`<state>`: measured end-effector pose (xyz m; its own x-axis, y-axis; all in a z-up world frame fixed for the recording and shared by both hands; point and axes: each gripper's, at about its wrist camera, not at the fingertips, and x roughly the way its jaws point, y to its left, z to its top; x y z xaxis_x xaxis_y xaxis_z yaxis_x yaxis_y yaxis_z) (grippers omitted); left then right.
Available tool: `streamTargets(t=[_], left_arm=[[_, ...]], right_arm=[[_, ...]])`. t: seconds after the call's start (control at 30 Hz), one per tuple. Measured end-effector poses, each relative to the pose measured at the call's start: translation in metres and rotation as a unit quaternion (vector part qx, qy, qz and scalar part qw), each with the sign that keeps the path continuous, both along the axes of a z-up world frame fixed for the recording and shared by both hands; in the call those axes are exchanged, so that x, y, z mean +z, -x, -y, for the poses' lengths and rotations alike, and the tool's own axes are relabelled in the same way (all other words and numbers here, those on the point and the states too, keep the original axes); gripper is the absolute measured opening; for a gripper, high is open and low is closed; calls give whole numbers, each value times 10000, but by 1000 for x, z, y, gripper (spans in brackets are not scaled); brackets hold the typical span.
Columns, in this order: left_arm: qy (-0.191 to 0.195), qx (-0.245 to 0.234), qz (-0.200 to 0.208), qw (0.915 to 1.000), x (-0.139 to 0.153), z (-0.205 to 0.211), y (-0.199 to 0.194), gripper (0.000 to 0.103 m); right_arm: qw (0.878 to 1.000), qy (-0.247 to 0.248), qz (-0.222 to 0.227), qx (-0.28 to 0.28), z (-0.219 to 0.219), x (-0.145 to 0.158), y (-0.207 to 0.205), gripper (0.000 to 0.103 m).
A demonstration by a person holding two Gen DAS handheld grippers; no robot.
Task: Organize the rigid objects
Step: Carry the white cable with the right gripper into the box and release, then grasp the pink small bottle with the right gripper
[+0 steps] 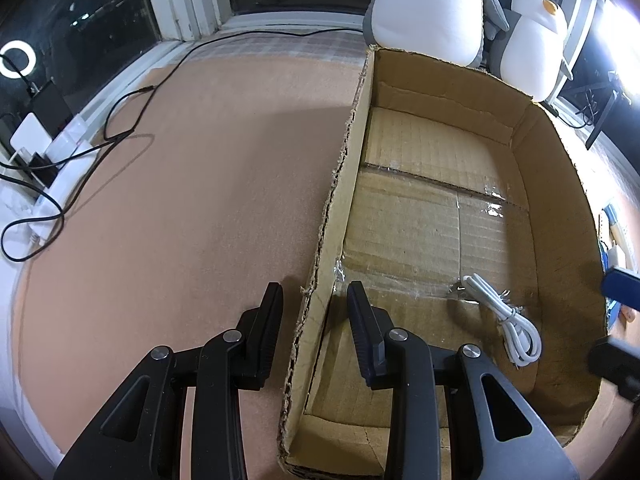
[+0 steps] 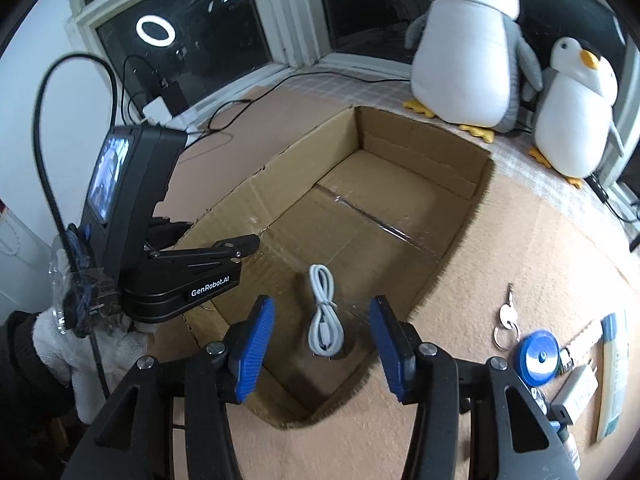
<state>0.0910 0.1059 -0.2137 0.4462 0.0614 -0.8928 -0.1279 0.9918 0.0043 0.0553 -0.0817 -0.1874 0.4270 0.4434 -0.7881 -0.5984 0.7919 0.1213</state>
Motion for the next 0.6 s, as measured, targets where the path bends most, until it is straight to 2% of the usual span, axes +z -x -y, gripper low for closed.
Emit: streamTargets(t=[0.27,0.43,0.6], left_arm=[[-106,-48,-79,9999,2,4,-1,32],[-157,-97,-139,9997,3,6,0,32],[-148,-132,-211,9996,4,7,3,32]], right_arm=[[9963,-423,169,-725,78,14,11,46],[9932,-119,279,-1127,133,16,17,47],[9878,340,125,-1518,183,1,14,47]])
